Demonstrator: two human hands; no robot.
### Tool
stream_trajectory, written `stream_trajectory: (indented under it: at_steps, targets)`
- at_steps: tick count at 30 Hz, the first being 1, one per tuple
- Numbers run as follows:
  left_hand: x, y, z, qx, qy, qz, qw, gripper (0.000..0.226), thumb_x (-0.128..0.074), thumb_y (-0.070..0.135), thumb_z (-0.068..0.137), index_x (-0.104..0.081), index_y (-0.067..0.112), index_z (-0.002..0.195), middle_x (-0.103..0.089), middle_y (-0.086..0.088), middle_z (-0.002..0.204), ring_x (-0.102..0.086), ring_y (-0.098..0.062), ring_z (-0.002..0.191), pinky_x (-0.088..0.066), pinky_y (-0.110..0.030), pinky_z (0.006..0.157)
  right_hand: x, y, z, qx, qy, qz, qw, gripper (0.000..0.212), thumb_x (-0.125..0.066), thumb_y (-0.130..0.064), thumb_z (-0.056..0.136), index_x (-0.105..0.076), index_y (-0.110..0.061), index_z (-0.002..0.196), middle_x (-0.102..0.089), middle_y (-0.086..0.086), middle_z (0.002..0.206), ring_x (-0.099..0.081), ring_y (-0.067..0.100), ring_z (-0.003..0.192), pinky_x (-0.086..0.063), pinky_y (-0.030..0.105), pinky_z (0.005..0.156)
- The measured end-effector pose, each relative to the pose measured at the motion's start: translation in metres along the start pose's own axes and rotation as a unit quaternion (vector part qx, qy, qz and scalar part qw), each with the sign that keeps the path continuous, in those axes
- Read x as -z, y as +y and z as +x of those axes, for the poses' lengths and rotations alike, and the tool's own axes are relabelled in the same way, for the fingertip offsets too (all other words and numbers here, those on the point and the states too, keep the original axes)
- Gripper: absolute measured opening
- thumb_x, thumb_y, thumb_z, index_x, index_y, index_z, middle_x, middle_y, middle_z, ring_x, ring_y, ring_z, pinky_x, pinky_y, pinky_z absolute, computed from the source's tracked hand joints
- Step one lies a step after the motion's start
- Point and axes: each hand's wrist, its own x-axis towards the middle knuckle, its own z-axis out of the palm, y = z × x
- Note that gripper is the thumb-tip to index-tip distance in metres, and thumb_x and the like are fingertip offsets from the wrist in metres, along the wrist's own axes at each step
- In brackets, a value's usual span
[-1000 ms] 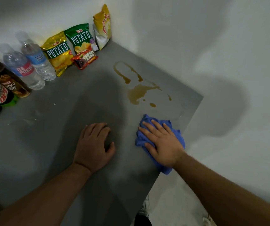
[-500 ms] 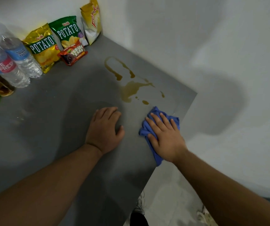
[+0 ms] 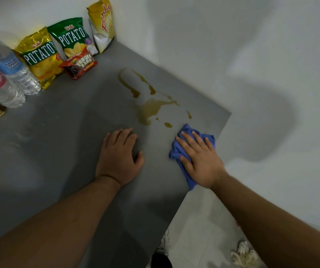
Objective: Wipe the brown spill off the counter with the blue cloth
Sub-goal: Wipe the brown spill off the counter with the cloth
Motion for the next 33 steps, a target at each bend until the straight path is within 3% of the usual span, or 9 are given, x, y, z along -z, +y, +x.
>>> stream_trajectory:
  at_steps: [4,6,10,12,16,21,24,28,33]
  targets:
    - [0.001,0.0,0.0,0.001,0.003,0.0,1.0,0.053,-0.06,0.041,0.082,-0.063,0.013,0.127,-0.058,-0.01,0.143,-0.053,-0.036,0.131,-0.035,-0.056,0.117,-0.004,-0.035,0.048,-0.09,0.009,-0.003,0.996,0.066,-0.016,-0.058,0.107,-0.008,-0.03,0.166,0.0,-0.005,0.174,0.01,0.026,0.16,-0.002,0.056,0.128]
    - [0.002,0.001,0.0,0.0,0.0,-0.002,1.0,0.054,-0.059,0.041,0.083,-0.063,0.012,0.128,-0.058,-0.01,0.144,-0.052,-0.036,0.132,-0.035,-0.057,0.117,-0.007,-0.048,0.047,-0.051,0.006,-0.014,0.999,0.067,-0.012,-0.06,0.106,-0.006,-0.03,0.165,0.001,-0.004,0.174,0.012,0.025,0.159,-0.001,0.056,0.128]
    - [0.004,0.001,0.0,0.006,-0.015,-0.005,1.0,0.054,-0.06,0.041,0.084,-0.062,0.012,0.129,-0.056,-0.01,0.147,-0.05,-0.036,0.135,-0.034,-0.057,0.117,-0.008,-0.025,0.012,0.112,-0.025,-0.014,0.993,0.062,-0.016,-0.06,0.107,-0.01,-0.038,0.165,-0.001,-0.012,0.173,0.012,0.015,0.159,0.001,0.049,0.129]
    - [0.005,0.002,0.0,0.007,-0.02,-0.007,1.0,0.055,-0.06,0.041,0.084,-0.062,0.012,0.13,-0.055,-0.01,0.147,-0.05,-0.037,0.136,-0.034,-0.057,0.117,-0.004,0.003,0.003,0.132,-0.029,-0.017,0.991,0.06,-0.021,-0.059,0.108,-0.013,-0.04,0.164,-0.005,-0.015,0.173,0.007,0.012,0.16,-0.002,0.049,0.129]
    - [0.007,0.004,0.001,0.011,-0.024,-0.003,1.0,0.055,-0.059,0.042,0.083,-0.062,0.012,0.13,-0.055,-0.01,0.147,-0.05,-0.037,0.136,-0.034,-0.056,0.117,0.01,0.027,0.025,0.047,-0.014,-0.003,0.999,0.061,-0.022,-0.059,0.105,-0.014,-0.04,0.164,-0.004,-0.016,0.172,0.006,0.015,0.16,-0.007,0.055,0.128]
    - [0.006,0.003,0.001,0.009,-0.026,0.001,1.0,0.055,-0.058,0.043,0.085,-0.061,0.012,0.131,-0.054,-0.01,0.147,-0.049,-0.037,0.135,-0.034,-0.056,0.117,0.004,-0.011,0.066,-0.041,0.001,-0.027,0.999,0.066,-0.012,-0.061,0.106,-0.006,-0.033,0.165,0.0,-0.006,0.174,0.009,0.025,0.16,0.0,0.055,0.128]
    - [0.005,0.003,0.001,0.007,-0.02,0.003,1.0,0.053,-0.063,0.041,0.085,-0.062,0.013,0.131,-0.054,-0.009,0.148,-0.05,-0.036,0.135,-0.034,-0.056,0.118,0.0,-0.018,0.054,0.045,-0.009,-0.024,0.999,0.066,-0.013,-0.061,0.106,-0.01,-0.033,0.165,-0.002,-0.007,0.174,0.009,0.023,0.16,-0.002,0.055,0.128]
    - [0.005,0.003,0.001,0.009,-0.021,0.002,1.0,0.054,-0.061,0.043,0.085,-0.061,0.014,0.13,-0.054,-0.008,0.148,-0.049,-0.036,0.135,-0.034,-0.055,0.118,0.002,0.023,0.021,0.162,-0.029,-0.022,0.986,0.061,-0.022,-0.06,0.108,-0.017,-0.038,0.164,-0.009,-0.012,0.173,0.002,0.016,0.16,-0.003,0.051,0.129]
    - [0.004,0.001,0.003,0.005,-0.015,0.009,1.0,0.053,-0.062,0.044,0.085,-0.062,0.014,0.128,-0.055,-0.008,0.146,-0.05,-0.036,0.132,-0.037,-0.055,0.115,0.019,0.06,0.045,0.059,-0.019,-0.008,0.998,0.064,-0.02,-0.063,0.104,-0.017,-0.039,0.164,-0.008,-0.013,0.173,0.003,0.018,0.16,-0.008,0.058,0.127]
